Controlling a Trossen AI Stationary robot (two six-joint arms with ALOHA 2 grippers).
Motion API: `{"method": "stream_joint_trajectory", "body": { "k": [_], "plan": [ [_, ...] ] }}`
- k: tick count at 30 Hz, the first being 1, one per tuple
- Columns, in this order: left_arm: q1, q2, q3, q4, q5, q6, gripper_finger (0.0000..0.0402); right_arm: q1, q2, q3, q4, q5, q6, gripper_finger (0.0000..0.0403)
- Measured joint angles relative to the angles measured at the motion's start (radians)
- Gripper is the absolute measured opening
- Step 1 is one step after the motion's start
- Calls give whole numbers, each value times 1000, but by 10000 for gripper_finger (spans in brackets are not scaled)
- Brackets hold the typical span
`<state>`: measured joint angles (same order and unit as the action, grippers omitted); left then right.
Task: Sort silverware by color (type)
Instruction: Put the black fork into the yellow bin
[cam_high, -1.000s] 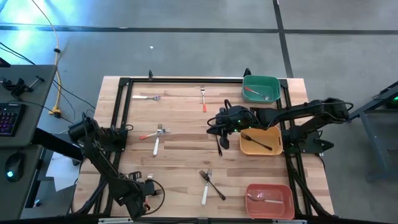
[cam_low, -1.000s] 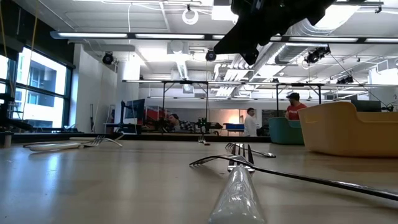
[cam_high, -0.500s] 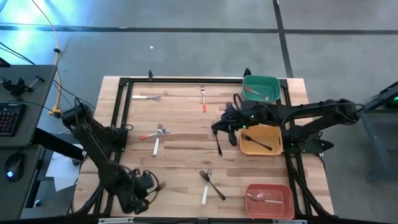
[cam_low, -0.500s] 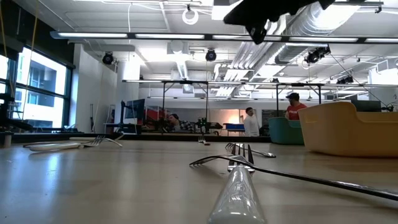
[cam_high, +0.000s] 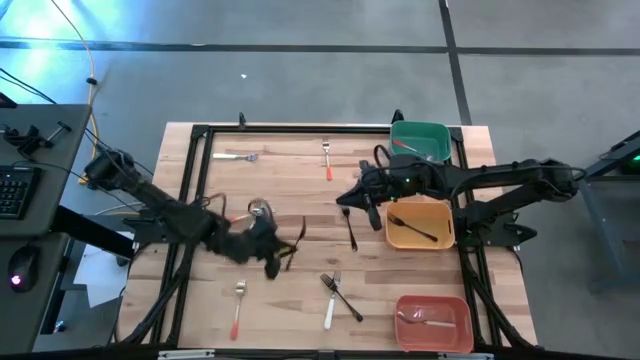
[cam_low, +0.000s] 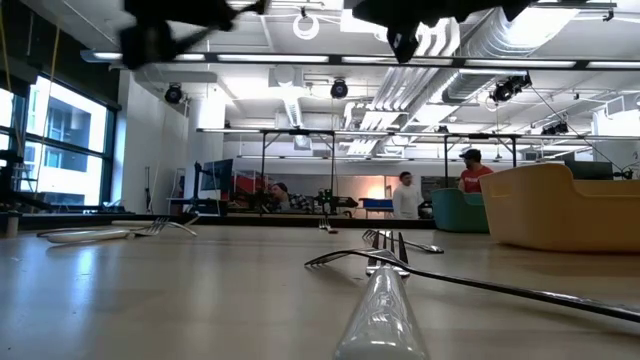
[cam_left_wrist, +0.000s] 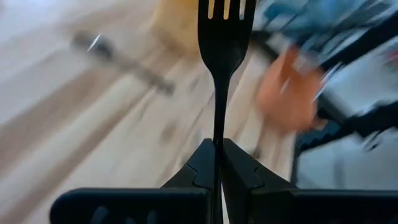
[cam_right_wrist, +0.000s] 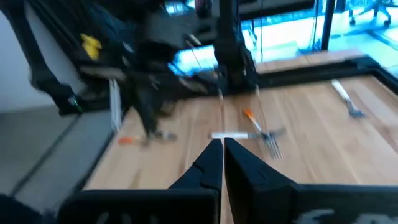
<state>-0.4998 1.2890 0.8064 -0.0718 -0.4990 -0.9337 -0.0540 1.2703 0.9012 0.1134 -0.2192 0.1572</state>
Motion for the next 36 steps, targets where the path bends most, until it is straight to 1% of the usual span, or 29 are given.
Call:
{"method": "stream_joint_trajectory", "body": {
  "k": [2, 4, 6, 7, 10, 13, 15, 18, 21, 23, 25, 28, 30, 33, 36],
  "plan": [
    [83, -14, -102, 234, 62, 77, 1, 0, -1, 0, 22, 3, 35, 0],
    [165, -18, -188, 447, 132, 135, 1, 0, -1, 0, 25, 36, 82, 0],
    [240, -19, -248, 606, 205, 175, 1, 0, -1, 0, 28, 74, 143, 0],
    [275, -19, -269, 652, 246, 192, 1, 1, -1, 0, 33, 100, 189, 0],
    [371, -19, -286, 674, 381, 257, 1, 7, 0, 0, 57, 195, 312, 3],
    [463, -18, -286, 723, 528, 308, 0, 29, 2, 0, 104, 276, 369, 21],
    [523, -19, -284, 797, 624, 317, 0, 41, 18, 0, 151, 320, 420, 44],
    [619, -19, -284, 901, 773, 313, 0, 55, 55, 1, 203, 363, 511, 93],
    [702, -19, -281, 932, 911, 288, 0, 63, 98, 1, 278, 400, 561, 137],
    [742, -19, -281, 936, 976, 273, 0, 68, 129, 1, 366, 412, 568, 157],
    [772, -19, -281, 946, 1025, 254, 0, 69, 163, 17, 417, 421, 569, 166],
    [797, -19, -281, 959, 1064, 210, 0, 69, 212, 88, 383, 430, 558, 167],
    [802, -19, -281, 959, 1076, 198, 0, 66, 245, 151, 324, 432, 529, 162],
    [802, -19, -281, 960, 1078, 186, 0, 52, 293, 259, 191, 447, 494, 153],
    [802, -19, -281, 961, 1051, 185, 0, 33, 334, 348, 72, 427, 486, 140]
  ]
}}
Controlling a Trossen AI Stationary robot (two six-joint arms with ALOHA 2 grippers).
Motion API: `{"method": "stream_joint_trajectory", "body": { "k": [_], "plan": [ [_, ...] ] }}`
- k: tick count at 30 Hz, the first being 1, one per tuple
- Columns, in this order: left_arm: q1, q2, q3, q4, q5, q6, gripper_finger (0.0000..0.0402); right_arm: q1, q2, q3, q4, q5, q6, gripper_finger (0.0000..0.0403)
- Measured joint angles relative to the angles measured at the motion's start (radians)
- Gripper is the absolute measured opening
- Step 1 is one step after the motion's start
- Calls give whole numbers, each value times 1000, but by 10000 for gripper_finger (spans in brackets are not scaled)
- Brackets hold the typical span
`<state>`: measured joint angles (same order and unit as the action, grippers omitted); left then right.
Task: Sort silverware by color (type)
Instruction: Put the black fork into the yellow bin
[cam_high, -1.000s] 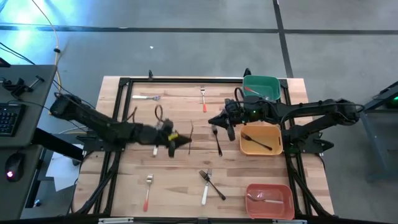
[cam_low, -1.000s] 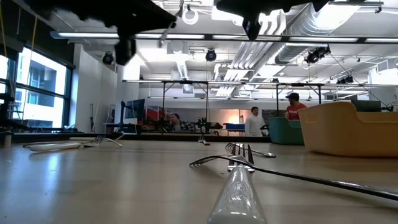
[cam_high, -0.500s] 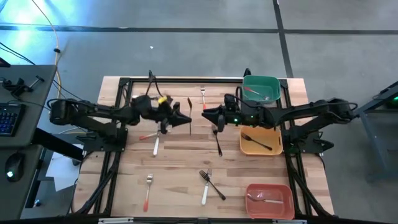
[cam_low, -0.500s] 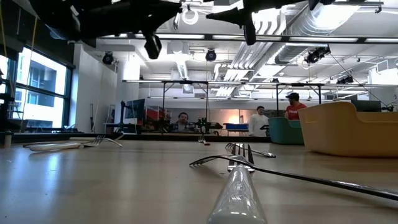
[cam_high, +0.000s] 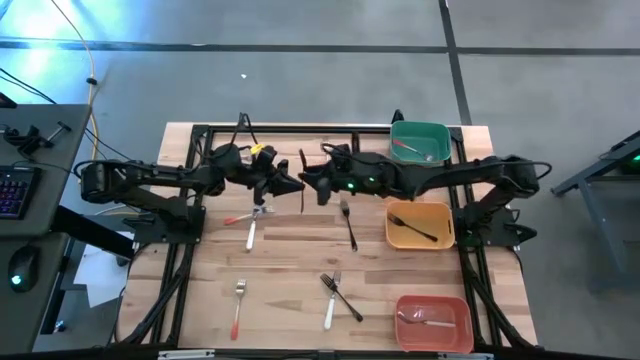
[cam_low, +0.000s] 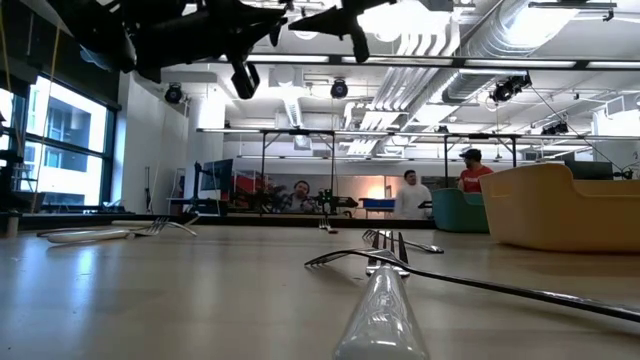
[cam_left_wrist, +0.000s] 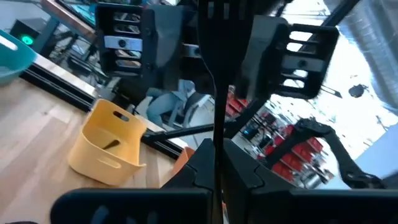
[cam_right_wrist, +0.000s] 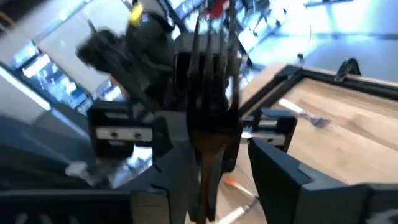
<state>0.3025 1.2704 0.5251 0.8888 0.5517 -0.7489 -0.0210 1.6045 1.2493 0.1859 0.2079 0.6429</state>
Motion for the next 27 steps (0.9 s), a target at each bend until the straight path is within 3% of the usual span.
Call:
{"method": "stream_joint_trajectory", "body": {
  "k": [5, 11, 16, 21, 27],
  "plan": [
    [-1, 0, 0, 2, -46, -6, 0, -19, 47, 85, -85, -39, -42, 103],
    [-1, 0, 0, 42, -115, -9, 0, -35, 52, 96, -89, -97, -98, 12],
    [-1, 0, 0, 48, -128, -33, 9, -53, 47, 96, -91, -159, -133, 12],
    [-2, -1, 1, 53, -137, -40, 46, -68, 6, 95, -126, -172, -200, 3],
    [0, 0, 0, 33, -173, -45, 87, -104, -110, 94, -309, -168, -264, 1]
  ]
}}
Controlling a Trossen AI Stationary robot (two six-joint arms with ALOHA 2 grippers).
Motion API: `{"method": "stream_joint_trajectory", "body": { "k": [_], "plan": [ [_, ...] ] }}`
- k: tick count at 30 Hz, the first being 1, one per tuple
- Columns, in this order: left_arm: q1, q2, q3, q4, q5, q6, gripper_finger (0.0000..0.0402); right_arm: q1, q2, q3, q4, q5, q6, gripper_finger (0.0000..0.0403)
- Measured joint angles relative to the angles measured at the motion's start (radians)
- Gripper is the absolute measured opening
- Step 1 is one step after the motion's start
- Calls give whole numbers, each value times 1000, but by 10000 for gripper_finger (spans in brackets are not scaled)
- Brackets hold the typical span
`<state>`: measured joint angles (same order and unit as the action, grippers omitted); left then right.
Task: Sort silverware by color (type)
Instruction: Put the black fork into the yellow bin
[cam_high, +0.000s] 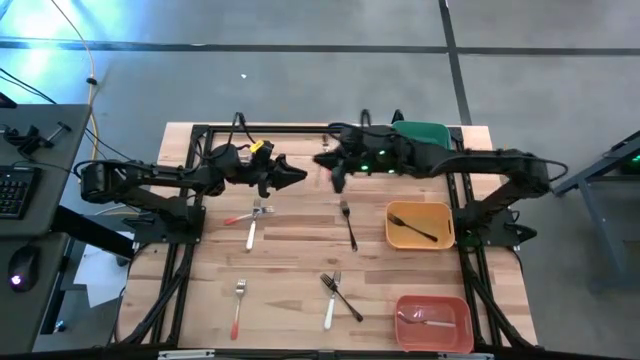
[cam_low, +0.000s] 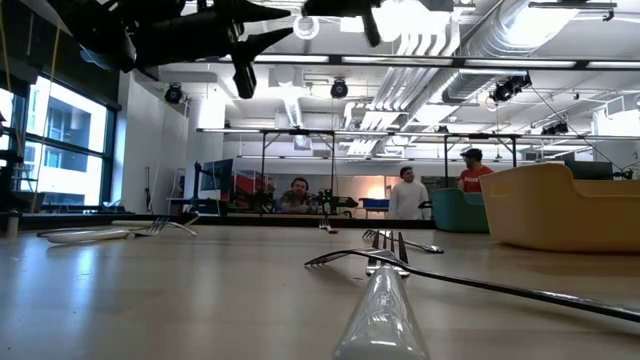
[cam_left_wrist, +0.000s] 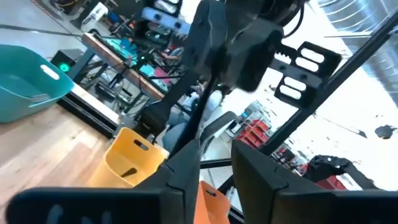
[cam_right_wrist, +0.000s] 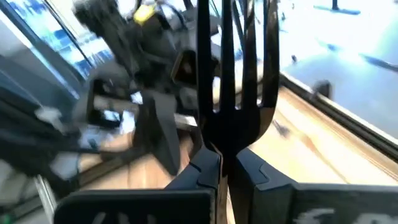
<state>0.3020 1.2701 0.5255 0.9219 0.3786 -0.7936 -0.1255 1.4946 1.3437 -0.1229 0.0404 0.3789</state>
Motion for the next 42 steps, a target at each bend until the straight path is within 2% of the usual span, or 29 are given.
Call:
{"method": "stream_joint_trajectory", "body": {
  "k": [4, 10, 15, 19, 23, 33, 37, 42],
  "plan": [
    [8, 0, 0, -8, -1, 28, 95, -16, -111, 0, -200, -5, -39, 0],
    [35, 0, 0, -48, -3, 29, 84, -28, -257, 0, -670, -22, -48, 0],
    [57, 0, 0, -98, -2, 38, 73, -10, -310, 0, -1049, -47, -54, 0],
    [72, 0, 0, -122, -1, 46, 68, 6, -312, -4, -1230, -47, -104, 0],
    [79, 0, 0, -125, -2, 63, 65, 9, -330, -106, -1207, -69, -157, 0],
    [80, 0, 0, -145, -1, 59, 64, 42, -428, -560, -960, -184, -93, 0],
    [80, 0, 0, -145, 0, 39, 64, 58, -459, -656, -920, -203, -58, 0],
    [80, 0, 0, -149, 0, 38, 64, 61, -471, -708, -890, -206, -45, 0]
  ]
}}
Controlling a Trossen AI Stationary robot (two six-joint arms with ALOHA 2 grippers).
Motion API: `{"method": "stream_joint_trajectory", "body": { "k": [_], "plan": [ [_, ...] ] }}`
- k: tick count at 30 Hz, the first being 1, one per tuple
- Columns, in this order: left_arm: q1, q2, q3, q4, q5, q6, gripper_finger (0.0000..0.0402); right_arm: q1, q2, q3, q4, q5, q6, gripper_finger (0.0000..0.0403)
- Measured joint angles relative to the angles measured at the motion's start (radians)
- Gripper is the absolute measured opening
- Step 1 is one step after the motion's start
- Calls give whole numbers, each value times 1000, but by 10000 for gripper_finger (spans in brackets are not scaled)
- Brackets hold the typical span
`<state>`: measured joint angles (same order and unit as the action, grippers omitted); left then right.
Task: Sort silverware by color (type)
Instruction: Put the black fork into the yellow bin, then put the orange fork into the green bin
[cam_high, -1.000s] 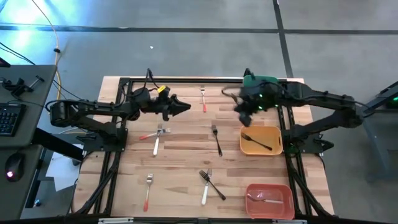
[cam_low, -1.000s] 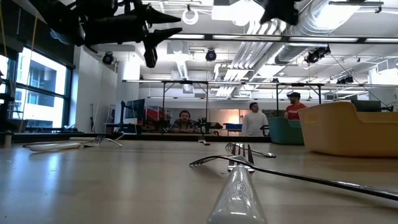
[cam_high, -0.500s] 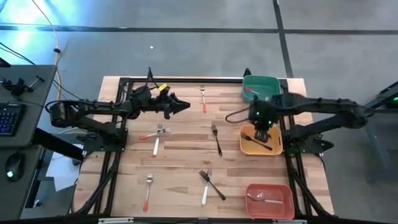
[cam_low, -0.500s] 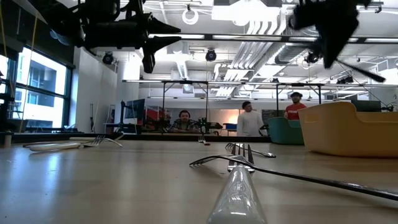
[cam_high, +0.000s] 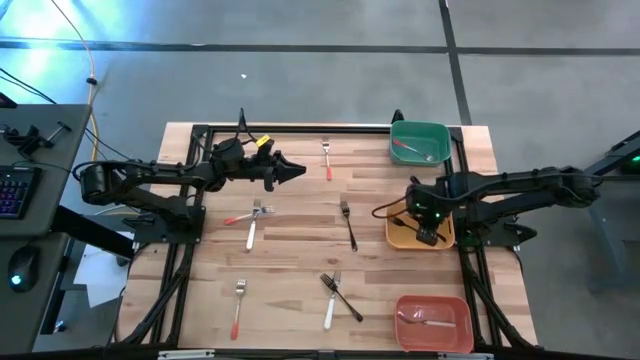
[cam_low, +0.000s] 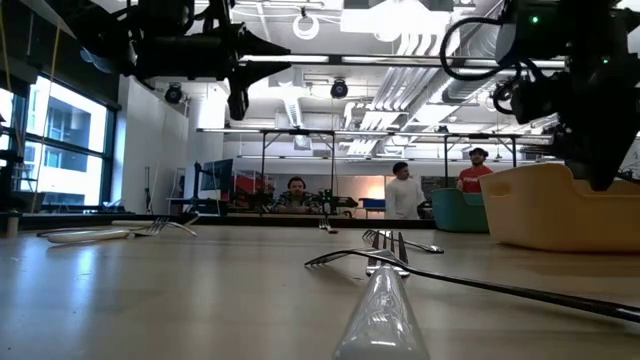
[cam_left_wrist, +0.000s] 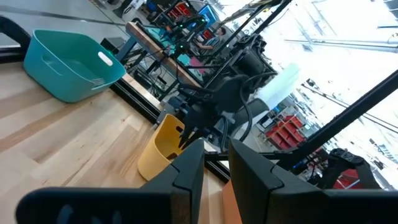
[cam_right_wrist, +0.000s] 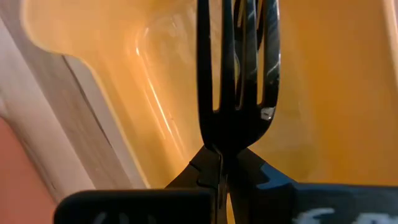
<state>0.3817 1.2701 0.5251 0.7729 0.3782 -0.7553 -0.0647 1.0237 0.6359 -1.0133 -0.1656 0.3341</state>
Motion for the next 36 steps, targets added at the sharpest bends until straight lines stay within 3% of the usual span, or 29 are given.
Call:
{"method": "stream_joint_trajectory", "body": {
  "k": [27, 36],
  "plan": [
    [0, 0, 0, -24, -4, 16, 64, 0, 3, -37, 56, 1, 29, 1],
    [0, 0, 0, -23, -4, 16, 64, 0, 3, -37, 53, 1, 34, 72]
  ]
}}
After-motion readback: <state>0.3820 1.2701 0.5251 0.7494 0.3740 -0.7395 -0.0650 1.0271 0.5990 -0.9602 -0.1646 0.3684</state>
